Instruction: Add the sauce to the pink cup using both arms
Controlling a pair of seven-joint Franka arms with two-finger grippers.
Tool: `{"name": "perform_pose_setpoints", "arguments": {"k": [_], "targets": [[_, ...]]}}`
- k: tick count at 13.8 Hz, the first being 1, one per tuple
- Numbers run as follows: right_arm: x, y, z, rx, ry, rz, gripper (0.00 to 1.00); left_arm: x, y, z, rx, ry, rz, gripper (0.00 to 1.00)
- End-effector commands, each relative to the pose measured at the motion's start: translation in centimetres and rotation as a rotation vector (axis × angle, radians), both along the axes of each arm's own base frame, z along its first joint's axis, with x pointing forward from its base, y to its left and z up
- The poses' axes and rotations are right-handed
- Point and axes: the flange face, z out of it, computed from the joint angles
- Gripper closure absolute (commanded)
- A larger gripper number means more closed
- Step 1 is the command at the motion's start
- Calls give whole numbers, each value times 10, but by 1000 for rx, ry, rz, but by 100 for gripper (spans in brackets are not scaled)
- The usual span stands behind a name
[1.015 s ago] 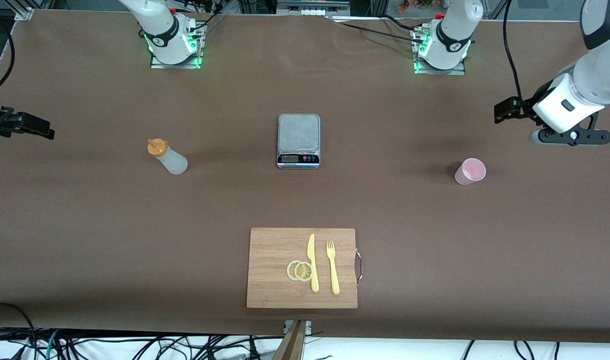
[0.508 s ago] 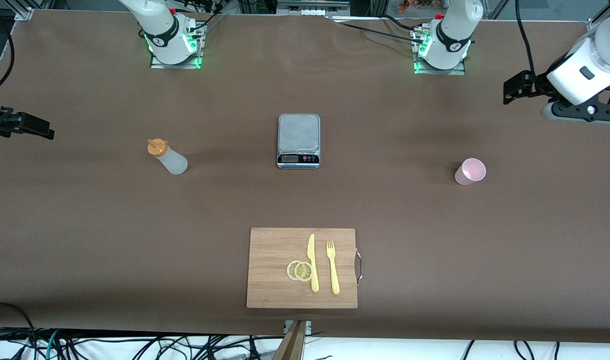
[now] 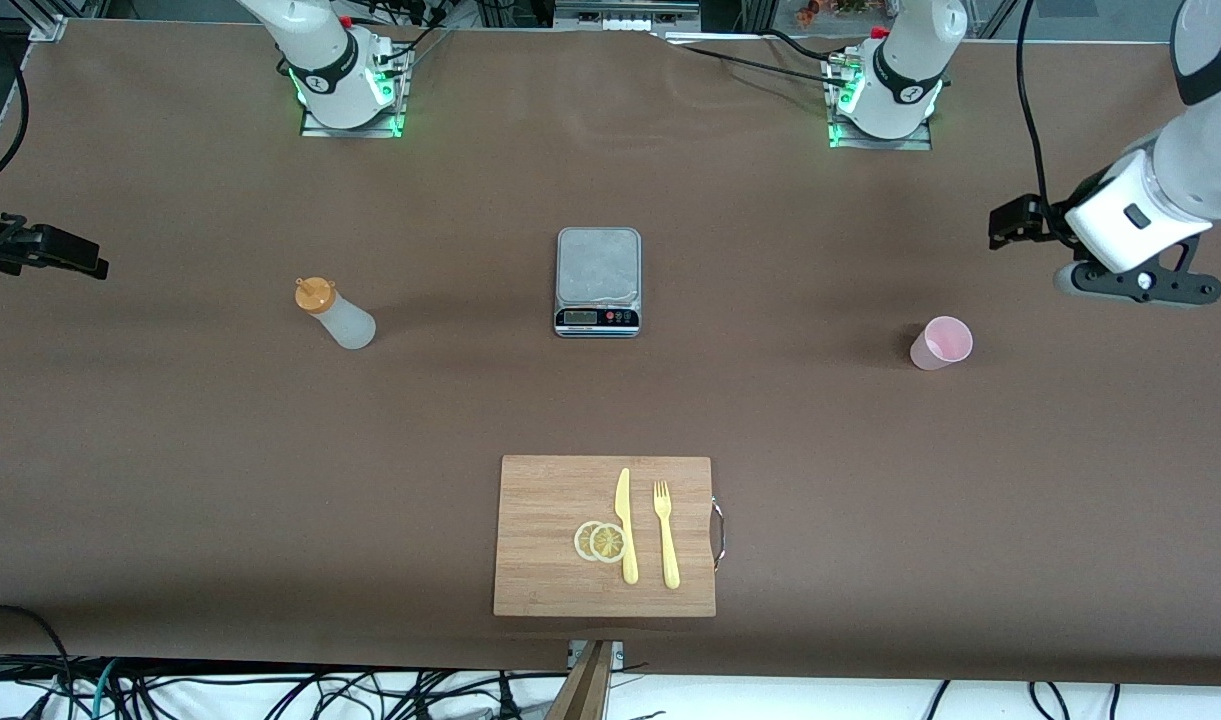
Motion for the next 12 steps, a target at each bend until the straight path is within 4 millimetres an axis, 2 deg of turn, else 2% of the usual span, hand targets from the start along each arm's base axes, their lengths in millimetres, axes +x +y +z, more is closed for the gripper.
{"name": "perform_pose_setpoints", "arguments": {"k": [1,2,5,8,11,12], "targets": [[2,-1,5,-5,-7,-5,0,9,49,-39,-53,-13,-116,0],[2,-3,5,-6,-6,-7,0,10,58,-59,-51,13,-113,0],[2,-1,5,-5,-7,-5,0,8,67,-127,-10,10,-127,0],[2,-1,5,-5,-7,-5,0,19,91,-191,-21,34,-106,0],[2,-1,5,-5,-7,-5,0,26,93,-242,-28,7,-109,0],[2,-1,5,-5,-7,-5,0,21,93,-258,-26,4,-115,0]]}}
